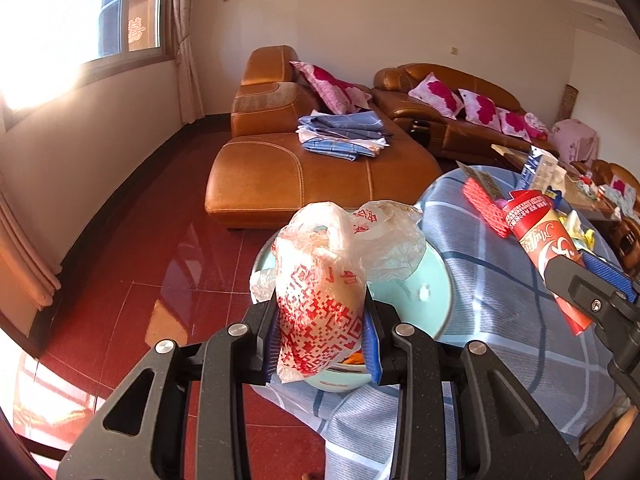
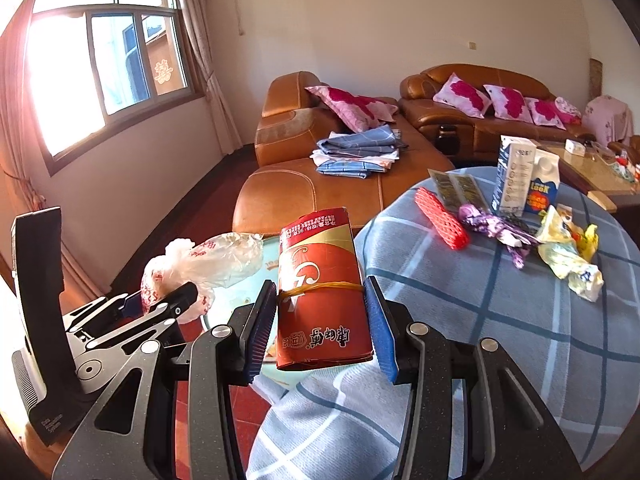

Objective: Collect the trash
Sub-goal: 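Carry the tube and bag over the turquoise bin and open both tools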

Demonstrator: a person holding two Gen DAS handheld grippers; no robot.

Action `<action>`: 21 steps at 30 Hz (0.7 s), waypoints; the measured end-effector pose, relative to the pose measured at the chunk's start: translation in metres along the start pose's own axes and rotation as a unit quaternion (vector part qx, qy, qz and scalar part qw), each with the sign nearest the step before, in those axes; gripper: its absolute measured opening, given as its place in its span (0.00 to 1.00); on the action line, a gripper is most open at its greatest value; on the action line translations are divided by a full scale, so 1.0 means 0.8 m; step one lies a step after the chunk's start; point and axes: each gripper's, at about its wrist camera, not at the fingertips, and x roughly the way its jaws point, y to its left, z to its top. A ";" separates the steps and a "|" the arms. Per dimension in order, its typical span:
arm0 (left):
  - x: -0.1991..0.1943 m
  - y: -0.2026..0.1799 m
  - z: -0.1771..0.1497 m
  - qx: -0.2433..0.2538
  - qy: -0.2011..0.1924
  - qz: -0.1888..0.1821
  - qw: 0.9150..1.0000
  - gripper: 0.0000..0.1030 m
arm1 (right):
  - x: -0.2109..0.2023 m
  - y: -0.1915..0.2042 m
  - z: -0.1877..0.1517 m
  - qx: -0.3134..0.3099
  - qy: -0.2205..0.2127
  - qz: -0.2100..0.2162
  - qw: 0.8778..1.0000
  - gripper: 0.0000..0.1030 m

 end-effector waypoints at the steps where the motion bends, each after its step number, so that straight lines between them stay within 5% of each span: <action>1: 0.002 0.003 0.001 -0.002 0.001 0.003 1.000 0.32 | 0.004 0.001 0.001 0.000 0.001 0.000 1.000 0.43; 21: 0.080 0.001 0.005 -0.001 0.056 0.029 0.998 0.32 | 0.103 -0.005 0.013 0.006 0.051 0.002 0.999 0.44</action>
